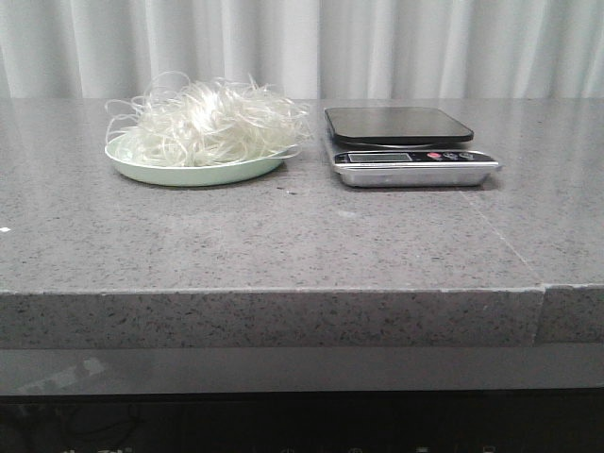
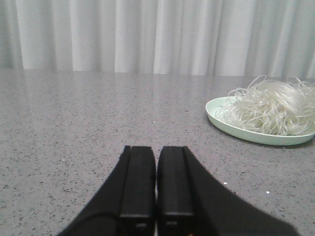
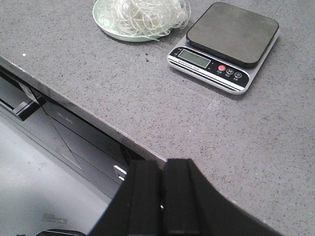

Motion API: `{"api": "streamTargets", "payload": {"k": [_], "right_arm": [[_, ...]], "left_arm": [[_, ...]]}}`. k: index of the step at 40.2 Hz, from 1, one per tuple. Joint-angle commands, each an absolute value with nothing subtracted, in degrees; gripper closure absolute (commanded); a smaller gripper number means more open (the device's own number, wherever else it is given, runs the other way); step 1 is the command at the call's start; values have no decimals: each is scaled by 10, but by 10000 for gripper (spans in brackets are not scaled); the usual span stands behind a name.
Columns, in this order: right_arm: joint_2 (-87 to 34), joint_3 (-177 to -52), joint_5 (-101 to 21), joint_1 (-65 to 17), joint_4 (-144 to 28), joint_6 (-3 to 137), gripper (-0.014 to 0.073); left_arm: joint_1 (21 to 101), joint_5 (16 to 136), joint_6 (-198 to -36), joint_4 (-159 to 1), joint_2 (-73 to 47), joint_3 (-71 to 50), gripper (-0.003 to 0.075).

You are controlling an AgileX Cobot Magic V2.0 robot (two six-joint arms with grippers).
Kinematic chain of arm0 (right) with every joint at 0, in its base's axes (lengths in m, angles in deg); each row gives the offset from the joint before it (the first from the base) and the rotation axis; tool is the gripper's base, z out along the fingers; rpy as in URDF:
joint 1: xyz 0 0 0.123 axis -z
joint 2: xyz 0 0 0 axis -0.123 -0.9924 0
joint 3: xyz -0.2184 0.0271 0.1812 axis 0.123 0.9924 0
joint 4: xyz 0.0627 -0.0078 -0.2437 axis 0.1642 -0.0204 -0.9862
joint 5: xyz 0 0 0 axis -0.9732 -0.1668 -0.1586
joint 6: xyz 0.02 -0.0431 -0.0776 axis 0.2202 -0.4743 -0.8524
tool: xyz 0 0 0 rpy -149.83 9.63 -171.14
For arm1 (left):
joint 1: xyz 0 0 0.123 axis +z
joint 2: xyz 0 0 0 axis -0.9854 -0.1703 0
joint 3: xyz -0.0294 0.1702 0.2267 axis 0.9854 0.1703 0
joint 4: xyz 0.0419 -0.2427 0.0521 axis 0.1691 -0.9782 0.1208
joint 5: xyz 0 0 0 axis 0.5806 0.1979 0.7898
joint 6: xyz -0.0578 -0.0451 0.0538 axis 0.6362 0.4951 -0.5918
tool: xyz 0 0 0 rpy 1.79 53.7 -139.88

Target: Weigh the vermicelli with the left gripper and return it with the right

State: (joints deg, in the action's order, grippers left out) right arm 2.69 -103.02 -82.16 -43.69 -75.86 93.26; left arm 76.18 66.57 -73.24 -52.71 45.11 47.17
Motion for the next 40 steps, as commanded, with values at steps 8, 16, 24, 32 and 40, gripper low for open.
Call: {"api": "streamTargets", "payload": {"k": [8, 16, 24, 32, 40], "right_arm": [[59, -999, -752, -386, -765, 935, 429], [159, -870, -596, -258, -765, 935, 429], [242, -720, -435, -160, -765, 935, 429], [300, -601, -332, -101, -753, 935, 429], [333, -524, -252, -83, -713, 935, 429]], "left_arm": [[763, 617, -731, -527, 465, 492, 566], [763, 617, -731, -527, 465, 492, 566], [763, 617, -731, -527, 465, 492, 566], [763, 617, -731, -527, 465, 492, 566], [763, 617, -731, -527, 465, 492, 566]]}}
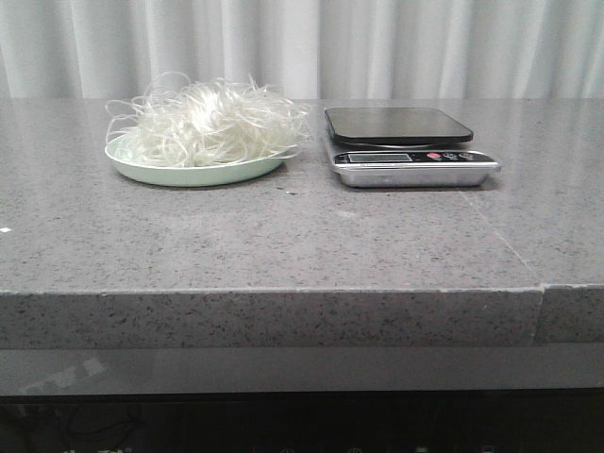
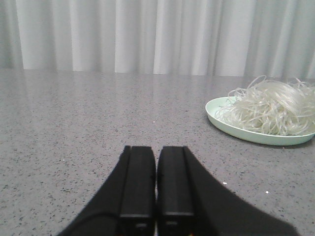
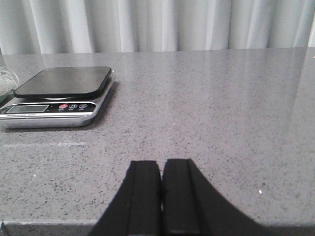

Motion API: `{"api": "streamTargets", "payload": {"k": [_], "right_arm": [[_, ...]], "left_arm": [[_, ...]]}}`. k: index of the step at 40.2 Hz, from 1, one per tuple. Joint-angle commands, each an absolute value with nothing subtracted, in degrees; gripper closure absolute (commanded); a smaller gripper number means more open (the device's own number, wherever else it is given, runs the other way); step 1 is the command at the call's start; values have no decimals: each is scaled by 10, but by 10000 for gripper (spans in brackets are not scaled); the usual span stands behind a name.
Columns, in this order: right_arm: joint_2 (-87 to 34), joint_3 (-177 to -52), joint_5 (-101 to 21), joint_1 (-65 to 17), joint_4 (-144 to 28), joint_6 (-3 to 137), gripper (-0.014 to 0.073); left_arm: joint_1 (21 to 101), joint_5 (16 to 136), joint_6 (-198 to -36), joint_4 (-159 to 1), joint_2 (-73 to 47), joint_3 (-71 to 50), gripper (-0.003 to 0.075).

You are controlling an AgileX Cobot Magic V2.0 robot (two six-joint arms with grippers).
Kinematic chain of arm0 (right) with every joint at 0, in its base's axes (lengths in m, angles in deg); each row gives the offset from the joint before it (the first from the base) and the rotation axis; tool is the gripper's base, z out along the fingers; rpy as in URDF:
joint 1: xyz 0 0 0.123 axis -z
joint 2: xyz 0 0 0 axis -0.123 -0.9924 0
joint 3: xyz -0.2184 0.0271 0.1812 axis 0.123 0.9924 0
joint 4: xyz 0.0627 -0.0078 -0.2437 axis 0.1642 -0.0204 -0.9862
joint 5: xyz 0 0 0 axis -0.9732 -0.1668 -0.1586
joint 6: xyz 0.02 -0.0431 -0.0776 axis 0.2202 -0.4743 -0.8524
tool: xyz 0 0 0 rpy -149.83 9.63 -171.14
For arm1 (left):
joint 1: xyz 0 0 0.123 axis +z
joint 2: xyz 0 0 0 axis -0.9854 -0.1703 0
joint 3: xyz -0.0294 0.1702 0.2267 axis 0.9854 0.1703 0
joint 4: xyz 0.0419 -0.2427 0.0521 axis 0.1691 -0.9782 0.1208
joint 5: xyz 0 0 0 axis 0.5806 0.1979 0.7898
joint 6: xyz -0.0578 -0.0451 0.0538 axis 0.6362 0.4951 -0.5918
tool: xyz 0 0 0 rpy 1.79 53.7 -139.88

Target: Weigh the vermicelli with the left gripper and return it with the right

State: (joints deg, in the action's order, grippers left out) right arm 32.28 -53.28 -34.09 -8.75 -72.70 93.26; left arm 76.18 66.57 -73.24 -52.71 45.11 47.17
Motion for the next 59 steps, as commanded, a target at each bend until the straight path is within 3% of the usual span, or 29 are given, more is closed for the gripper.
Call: {"api": "streamTargets", "payload": {"k": [1, 59], "right_arm": [[332, -523, -254, -83, -712, 935, 429], [332, -525, -262, -83, -713, 935, 429]], "left_arm": [[763, 617, -731, -527, 465, 492, 566], [769, 617, -731, -527, 464, 492, 566]]}}
